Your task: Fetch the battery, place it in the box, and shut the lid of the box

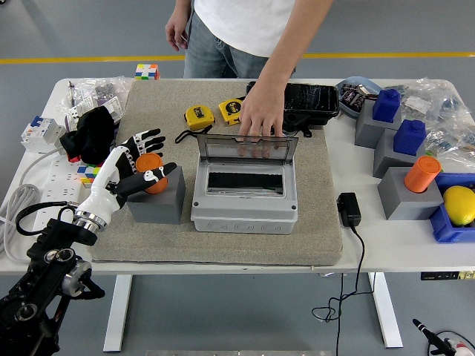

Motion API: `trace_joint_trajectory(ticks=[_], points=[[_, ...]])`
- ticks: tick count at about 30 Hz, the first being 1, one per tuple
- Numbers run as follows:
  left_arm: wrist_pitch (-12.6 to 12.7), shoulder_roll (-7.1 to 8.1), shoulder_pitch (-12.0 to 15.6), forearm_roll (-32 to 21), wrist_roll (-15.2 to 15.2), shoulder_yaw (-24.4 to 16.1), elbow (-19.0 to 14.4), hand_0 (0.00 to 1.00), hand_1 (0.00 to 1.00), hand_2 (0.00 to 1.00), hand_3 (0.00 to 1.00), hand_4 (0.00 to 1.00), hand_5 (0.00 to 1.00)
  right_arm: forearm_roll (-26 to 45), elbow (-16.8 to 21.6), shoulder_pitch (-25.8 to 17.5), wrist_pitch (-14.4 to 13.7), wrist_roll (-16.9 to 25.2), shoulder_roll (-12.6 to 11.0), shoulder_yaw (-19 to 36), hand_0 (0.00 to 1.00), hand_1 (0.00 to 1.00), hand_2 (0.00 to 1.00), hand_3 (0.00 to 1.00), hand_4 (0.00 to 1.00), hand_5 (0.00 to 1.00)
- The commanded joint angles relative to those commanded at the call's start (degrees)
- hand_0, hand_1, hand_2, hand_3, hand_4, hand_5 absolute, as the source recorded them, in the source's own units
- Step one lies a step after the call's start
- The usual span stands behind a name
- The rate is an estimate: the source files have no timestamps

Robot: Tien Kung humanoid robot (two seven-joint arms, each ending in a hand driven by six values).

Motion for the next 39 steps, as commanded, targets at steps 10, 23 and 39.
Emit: trace_joint_trajectory(ticks=[10,23,39], points=[[0.4,-0.85,-0.5,-0.5,-0.2,0.3,0.5,0.742,0.827,0.789,0.798,0.998,0.139,0.0,0.0,0.1,0.0,0.0,0.0,0.1,0.854,0.792,0.778,0.836,0.998,0.998],[2.4,-1.17,-1.0,0.3,-0.3,0.5,0.5,0.688,0.779,0.734,0.757,0.998,0.002,-0.3,0.0,0.3,0.0,0.0,0.0,0.7,0.853,0.792,0.778,0.835,0.998,0.998],[3.3,-1.31,-0.6,0.0,-0.5,1.9,0.6,0.68,0.771,0.712,0.725,0.998,0.009,0.1,0.0,0.1,0.0,0.0,-0.1,0.1,0.853,0.792,0.778,0.835,0.998,0.998]])
